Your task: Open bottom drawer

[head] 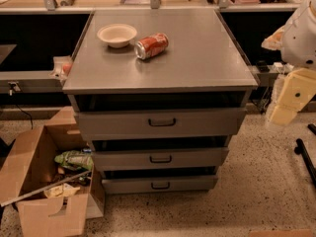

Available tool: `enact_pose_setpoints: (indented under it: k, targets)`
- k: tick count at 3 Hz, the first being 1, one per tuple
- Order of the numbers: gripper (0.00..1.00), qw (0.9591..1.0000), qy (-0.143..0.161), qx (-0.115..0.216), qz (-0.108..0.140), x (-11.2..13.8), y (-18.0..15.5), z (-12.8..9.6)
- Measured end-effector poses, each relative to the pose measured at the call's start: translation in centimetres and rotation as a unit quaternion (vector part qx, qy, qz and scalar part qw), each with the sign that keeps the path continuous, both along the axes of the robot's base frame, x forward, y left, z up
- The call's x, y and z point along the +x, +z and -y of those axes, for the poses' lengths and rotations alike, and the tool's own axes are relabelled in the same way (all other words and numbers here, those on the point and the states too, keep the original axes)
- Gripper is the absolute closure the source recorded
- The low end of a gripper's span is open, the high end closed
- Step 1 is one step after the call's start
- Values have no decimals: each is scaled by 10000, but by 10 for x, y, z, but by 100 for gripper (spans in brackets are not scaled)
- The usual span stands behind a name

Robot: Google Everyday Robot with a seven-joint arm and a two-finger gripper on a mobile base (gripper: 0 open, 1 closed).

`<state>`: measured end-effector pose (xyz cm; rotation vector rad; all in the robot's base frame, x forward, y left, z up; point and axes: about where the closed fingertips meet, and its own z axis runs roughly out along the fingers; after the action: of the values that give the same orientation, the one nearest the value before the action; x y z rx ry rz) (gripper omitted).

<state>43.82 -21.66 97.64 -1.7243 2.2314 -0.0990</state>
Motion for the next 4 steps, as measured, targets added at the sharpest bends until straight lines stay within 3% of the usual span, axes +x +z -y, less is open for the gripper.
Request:
enact_pose_setpoints:
  k: [2,3,4]
  targets:
    - [0,10000,5,20,-53,2,-11,0]
    - [0,9995,248,35,-182,6,-58,-4]
    - [0,9976,510,10,-461,6,-151,-7]
